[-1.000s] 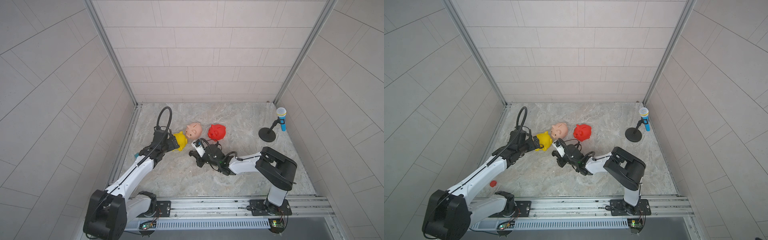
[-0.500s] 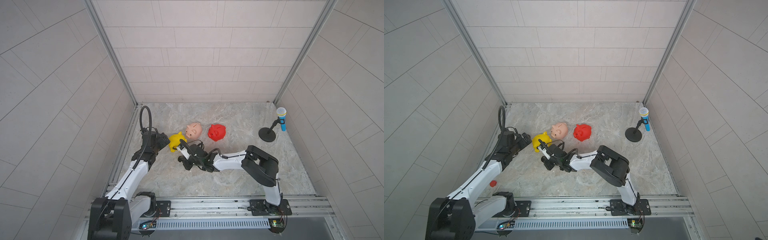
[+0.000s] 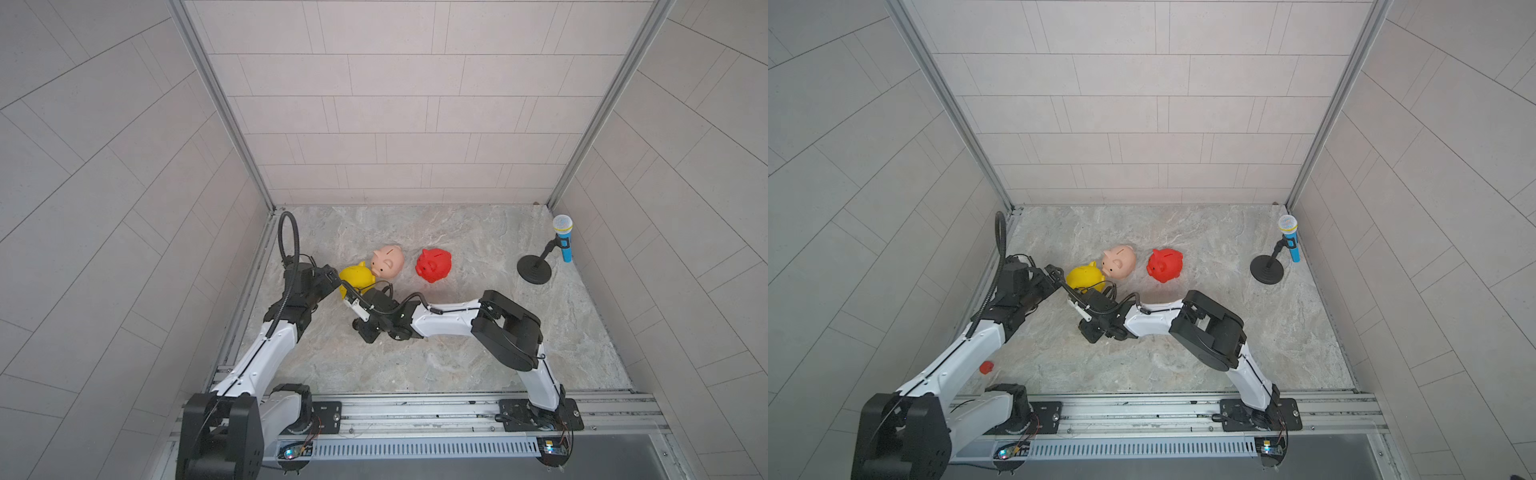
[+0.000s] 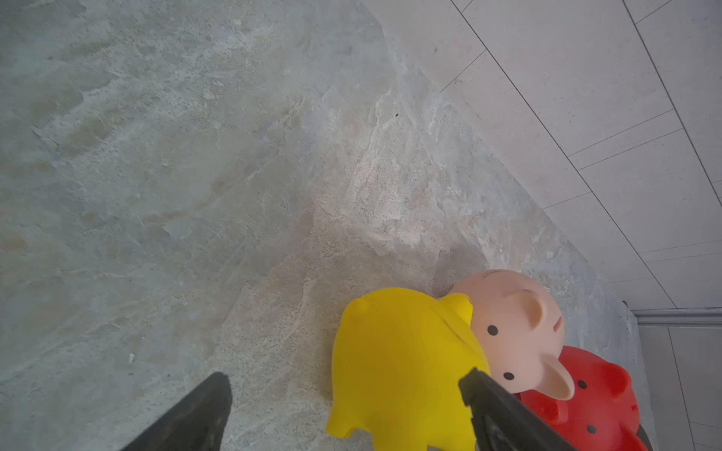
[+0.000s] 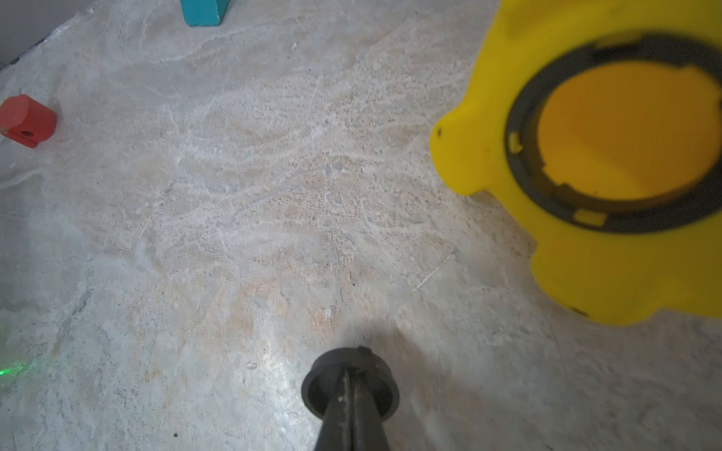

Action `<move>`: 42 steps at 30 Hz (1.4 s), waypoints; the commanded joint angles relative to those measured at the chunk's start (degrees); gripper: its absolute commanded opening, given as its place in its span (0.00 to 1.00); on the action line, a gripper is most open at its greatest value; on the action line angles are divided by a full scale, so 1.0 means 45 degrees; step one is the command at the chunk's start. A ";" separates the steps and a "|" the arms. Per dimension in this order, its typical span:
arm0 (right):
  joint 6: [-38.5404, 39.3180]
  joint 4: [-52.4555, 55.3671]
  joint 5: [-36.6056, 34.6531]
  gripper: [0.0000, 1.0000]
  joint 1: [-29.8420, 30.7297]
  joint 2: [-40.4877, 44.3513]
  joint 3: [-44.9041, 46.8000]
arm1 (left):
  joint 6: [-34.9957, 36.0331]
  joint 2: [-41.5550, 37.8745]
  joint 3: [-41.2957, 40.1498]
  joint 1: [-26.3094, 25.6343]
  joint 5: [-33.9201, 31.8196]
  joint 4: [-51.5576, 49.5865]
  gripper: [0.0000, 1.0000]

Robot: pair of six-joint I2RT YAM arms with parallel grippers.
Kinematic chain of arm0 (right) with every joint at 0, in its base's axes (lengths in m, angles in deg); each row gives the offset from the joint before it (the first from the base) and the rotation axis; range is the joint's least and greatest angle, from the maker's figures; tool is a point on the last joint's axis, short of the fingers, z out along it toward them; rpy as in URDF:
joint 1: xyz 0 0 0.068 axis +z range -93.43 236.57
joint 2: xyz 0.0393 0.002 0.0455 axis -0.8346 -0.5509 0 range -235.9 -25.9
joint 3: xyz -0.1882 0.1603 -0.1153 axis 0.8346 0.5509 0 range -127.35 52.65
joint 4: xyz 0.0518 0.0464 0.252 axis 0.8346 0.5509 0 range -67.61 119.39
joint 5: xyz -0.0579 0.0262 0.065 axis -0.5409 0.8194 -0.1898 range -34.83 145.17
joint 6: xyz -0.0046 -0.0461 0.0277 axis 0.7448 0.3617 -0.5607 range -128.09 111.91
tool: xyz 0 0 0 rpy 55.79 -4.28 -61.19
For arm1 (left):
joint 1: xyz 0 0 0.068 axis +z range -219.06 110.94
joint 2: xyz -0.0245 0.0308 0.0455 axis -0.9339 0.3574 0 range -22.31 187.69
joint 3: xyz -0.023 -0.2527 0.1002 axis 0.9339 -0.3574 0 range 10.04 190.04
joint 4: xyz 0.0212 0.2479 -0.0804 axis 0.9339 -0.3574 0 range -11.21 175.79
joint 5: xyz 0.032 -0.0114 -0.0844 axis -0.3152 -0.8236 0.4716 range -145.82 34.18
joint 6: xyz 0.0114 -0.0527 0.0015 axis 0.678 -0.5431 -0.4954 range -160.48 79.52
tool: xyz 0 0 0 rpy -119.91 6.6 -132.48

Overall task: Open piggy banks
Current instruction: Place the lid at the center of the board, then move the piggy bank to the center of the board.

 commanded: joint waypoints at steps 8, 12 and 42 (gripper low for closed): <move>0.0637 0.0662 -0.0387 0.23 0.0167 0.1002 -0.0069 | -0.0020 -0.0174 -0.0160 0.0132 0.0058 0.0283 1.00; 0.0840 0.0751 -0.0643 0.25 0.0051 0.1951 0.0161 | 0.0166 -0.0225 -0.0126 0.0150 0.0123 0.0282 1.00; -0.0722 -0.0605 -0.0607 1.00 -0.4939 0.8003 0.5377 | 0.2536 0.9295 0.9728 -0.2943 0.2521 0.0084 1.00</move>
